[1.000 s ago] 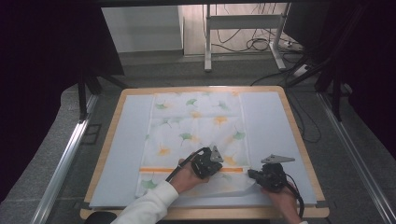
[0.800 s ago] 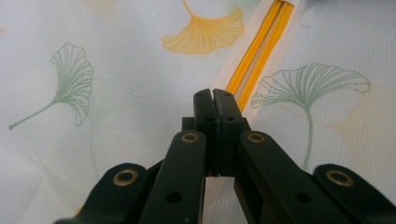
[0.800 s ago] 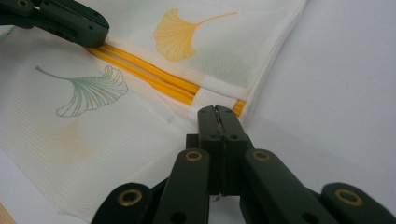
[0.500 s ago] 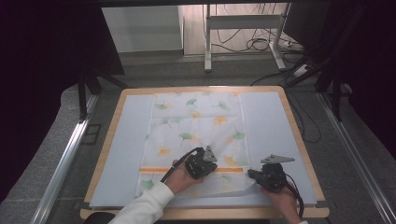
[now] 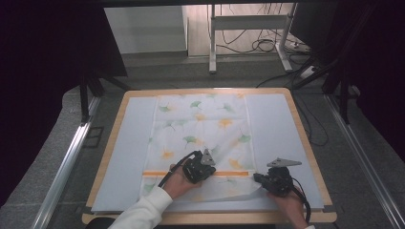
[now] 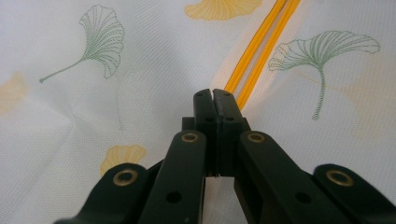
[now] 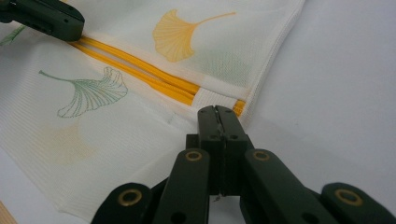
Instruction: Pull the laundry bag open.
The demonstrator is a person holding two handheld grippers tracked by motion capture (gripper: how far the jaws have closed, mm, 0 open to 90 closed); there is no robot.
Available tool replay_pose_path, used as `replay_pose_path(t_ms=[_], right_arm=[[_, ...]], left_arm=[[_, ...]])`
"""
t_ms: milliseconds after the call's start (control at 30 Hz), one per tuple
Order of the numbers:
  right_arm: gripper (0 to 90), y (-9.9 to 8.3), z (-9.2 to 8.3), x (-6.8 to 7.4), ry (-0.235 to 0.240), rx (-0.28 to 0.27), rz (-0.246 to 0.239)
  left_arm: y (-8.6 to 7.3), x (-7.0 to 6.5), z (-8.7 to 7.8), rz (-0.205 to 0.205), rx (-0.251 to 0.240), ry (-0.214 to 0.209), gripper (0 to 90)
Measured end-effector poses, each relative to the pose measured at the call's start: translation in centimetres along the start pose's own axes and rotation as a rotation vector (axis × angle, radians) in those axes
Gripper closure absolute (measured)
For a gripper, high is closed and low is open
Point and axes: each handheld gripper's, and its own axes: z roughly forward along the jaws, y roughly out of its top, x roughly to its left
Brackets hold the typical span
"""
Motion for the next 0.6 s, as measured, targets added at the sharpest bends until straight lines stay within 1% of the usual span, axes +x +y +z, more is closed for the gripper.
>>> replay_pose_path(t_ms=[100, 267, 367, 600], right_arm=[[89.9, -0.02, 0.03, -0.02, 0.000, -0.003, 0.001], [89.9, -0.02, 0.02, -0.01, 0.001, -0.002, 0.000], [89.9, -0.02, 0.03, -0.04, 0.002, -0.003, -0.002], [89.8, -0.02, 0.03, -0.03, 0.002, -0.003, -0.001]], left_arm=[[-0.09, 0.00, -0.13, 0.003, 0.004, 0.002, 90.0], [-0.42, 0.21, -0.36, -0.010, 0.003, 0.002, 90.0], [-0.51, 0.32, -0.54, -0.005, 0.012, 0.008, 90.0], [-0.80, 0.56, -0.77, -0.016, 0.015, 0.004, 90.0]])
